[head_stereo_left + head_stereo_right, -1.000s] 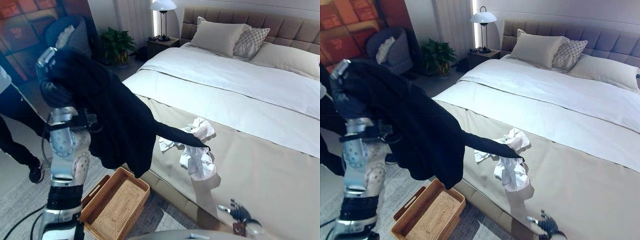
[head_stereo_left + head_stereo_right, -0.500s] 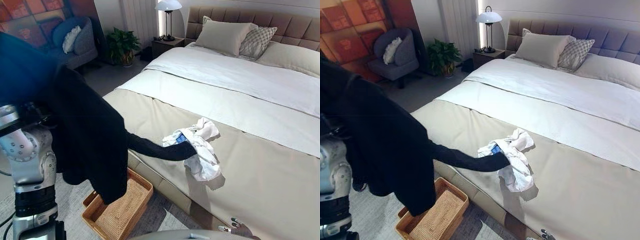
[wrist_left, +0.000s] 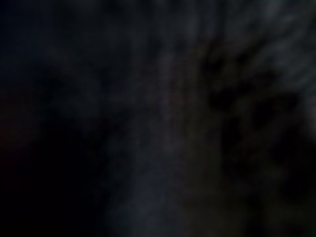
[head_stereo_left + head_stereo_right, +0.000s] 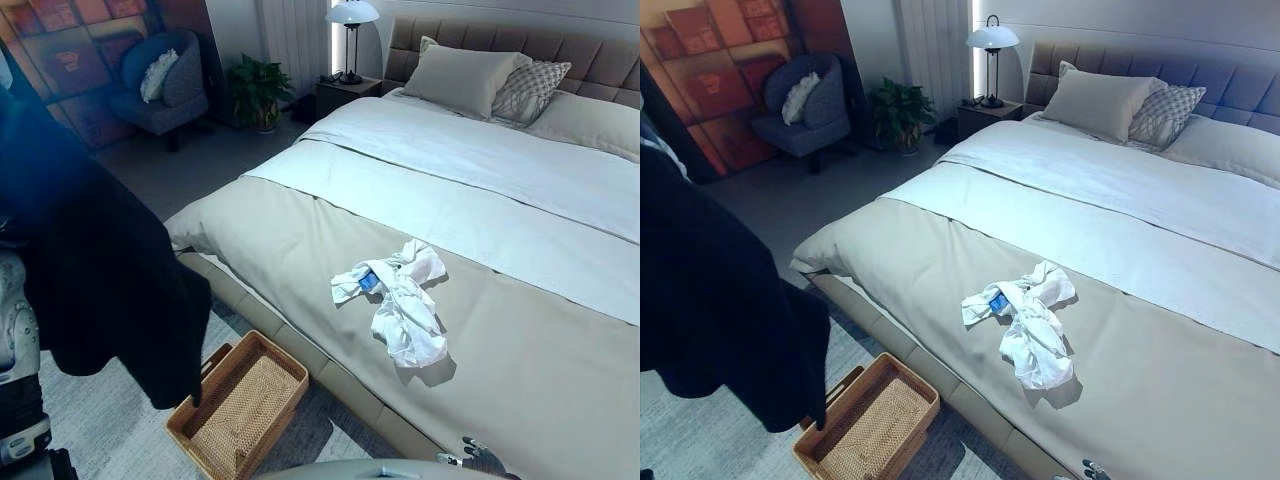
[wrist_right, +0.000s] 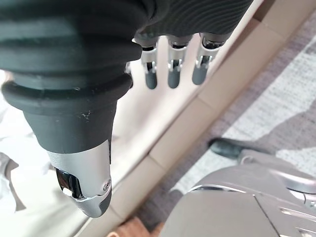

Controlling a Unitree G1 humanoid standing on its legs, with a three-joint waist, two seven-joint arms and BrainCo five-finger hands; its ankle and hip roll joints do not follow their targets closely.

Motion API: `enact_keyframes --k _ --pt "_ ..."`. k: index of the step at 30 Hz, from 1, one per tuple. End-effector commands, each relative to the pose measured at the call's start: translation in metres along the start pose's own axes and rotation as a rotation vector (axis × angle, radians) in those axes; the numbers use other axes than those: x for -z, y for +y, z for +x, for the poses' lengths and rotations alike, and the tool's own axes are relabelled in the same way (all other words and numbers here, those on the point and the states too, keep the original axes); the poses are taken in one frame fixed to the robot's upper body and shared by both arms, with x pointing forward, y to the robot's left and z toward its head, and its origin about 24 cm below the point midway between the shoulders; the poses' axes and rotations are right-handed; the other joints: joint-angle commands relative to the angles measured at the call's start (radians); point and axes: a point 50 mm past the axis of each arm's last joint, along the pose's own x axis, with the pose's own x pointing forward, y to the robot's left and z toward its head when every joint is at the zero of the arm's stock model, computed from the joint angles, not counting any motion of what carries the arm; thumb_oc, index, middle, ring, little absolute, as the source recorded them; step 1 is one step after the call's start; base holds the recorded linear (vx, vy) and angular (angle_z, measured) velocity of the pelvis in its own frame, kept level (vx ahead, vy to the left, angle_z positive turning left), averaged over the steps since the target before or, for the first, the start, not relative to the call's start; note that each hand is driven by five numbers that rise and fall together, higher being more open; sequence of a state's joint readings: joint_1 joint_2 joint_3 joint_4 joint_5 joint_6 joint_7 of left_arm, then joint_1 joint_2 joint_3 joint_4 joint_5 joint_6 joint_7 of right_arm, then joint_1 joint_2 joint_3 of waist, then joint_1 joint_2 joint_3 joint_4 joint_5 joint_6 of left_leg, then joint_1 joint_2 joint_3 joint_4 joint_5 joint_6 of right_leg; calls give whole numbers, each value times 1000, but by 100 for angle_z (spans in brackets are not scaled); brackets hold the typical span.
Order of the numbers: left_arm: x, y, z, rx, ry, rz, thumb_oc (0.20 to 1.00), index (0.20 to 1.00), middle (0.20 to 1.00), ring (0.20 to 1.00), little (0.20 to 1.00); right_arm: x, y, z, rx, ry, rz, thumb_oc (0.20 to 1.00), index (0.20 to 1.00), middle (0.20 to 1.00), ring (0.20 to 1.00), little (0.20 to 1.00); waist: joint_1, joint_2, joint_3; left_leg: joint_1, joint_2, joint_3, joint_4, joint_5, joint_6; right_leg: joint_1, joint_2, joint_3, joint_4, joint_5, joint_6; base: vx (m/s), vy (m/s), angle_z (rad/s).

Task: Pick up clothes into the bucket

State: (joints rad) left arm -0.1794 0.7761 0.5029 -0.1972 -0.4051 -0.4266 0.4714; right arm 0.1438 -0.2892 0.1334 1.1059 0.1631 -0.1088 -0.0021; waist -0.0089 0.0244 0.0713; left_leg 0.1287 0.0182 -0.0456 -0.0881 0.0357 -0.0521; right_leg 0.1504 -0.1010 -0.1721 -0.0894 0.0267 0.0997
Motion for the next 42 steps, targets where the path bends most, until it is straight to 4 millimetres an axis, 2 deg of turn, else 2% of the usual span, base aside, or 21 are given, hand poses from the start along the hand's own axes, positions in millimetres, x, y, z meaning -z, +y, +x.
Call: enact_keyframes --k 1,6,10,14,18,19,22,23,26,28,29,33,36,42 --pt "1 4 8 3 -34 34 200 200 200 200 200 -18 11 5 -32 -64 -68 1000 1000 1000 1000 1000 -1 -42 4 -1 -28 -18 60 -96 -4 -48 -69 -34 123 -48 54 -5 10 5" --pt "36 16 -34 -67 180 32 200 200 200 200 200 -23 20 6 -47 -85 -39 1000 1000 1000 1000 1000 -4 -46 13 -2 -28 -19 56 -94 -2 -52 -71 -33 123 -48 51 -17 9 1" --pt "53 30 -67 -127 316 64 200 200 200 200 200 -27 26 5 -79 -109 -83 1000 1000 1000 1000 1000 -3 -54 18 -8 -30 -11 59 -89 1 -60 -72 -26 123 -36 49 -3 6 -1" --pt "68 47 -98 -162 459 137 200 200 200 200 200 -26 22 4 -63 -113 -100 1000 1000 1000 1000 1000 0 -60 22 -2 -27 -3 64 -103 3 -58 -69 -17 122 -44 50 9 4 0" --pt "77 56 -114 -181 535 181 200 200 200 200 200 -27 16 4 -45 -122 -93 1000 1000 1000 1000 1000 1 -66 26 -6 -27 3 76 -110 5 -63 -68 -7 127 -44 50 8 19 -8" --pt "90 67 -131 -229 631 205 200 200 200 200 200 -27 13 3 -35 -129 -91 1000 1000 1000 1000 1000 -1 -74 33 -12 -28 8 92 -117 8 -70 -69 4 133 -44 51 3 16 -9" --pt "97 72 -141 -243 686 224 200 200 200 200 200 -25 13 3 -32 -125 -86 1000 1000 1000 1000 1000 -3 -77 36 -16 -28 16 101 -122 9 -73 -69 12 135 -44 52 7 23 -15" --pt "104 80 -151 -258 743 274 200 200 200 200 200 -27 13 2 -27 -139 -72 1000 1000 1000 1000 1000 -7 -81 41 -21 -27 22 108 -124 9 -78 -69 22 134 -44 53 -7 20 -9" --pt "106 82 -155 -252 763 299 200 200 200 200 200 -26 13 2 -25 -135 -65 1000 1000 1000 1000 1000 -8 -84 44 -23 -26 26 112 -126 10 -81 -68 29 134 -43 53 -7 13 -19" --pt "114 95 -169 -263 843 394 200 200 200 200 200 -27 15 2 -27 -147 -63 1000 1000 1000 1000 1000 -15 -89 48 -28 -23 37 116 -128 10 -91 -65 42 134 -41 54 0 15 -8" --pt "116 98 -169 -257 855 427 200 200 200 200 200 -26 15 2 -25 -148 -60 1000 1000 1000 1000 1000 -16 -91 49 -29 -22 41 115 -128 10 -95 -63 47 135 -39 55 -1 15 -9" --pt "121 103 -175 -241 893 481 200 200 200 200 200 -32 16 2 -18 -174 -54 1000 1000 1000 1000 1000 -24 -97 63 -40 -21 51 116 -126 11 -118 -60 60 140 -34 57 -48 18 -17" --pt "129 107 -184 -227 962 543 200 200 200 200 200 -43 17 3 -8 -212 -38 1000 1000 1000 1000 1000 -36 -107 102 -77 -22 63 127 -121 13 -162 -57 76 151 -22 60 -99 26 -8" --pt "142 94 -177 -198 969 534 200 200 200 200 200 -67 14 4 6 -296 -26 1000 1000 1000 1000 1000 -50 -118 180 -194 -32 74 173 -106 17 -281 -57 105 187 3 62 -156 37 -13"
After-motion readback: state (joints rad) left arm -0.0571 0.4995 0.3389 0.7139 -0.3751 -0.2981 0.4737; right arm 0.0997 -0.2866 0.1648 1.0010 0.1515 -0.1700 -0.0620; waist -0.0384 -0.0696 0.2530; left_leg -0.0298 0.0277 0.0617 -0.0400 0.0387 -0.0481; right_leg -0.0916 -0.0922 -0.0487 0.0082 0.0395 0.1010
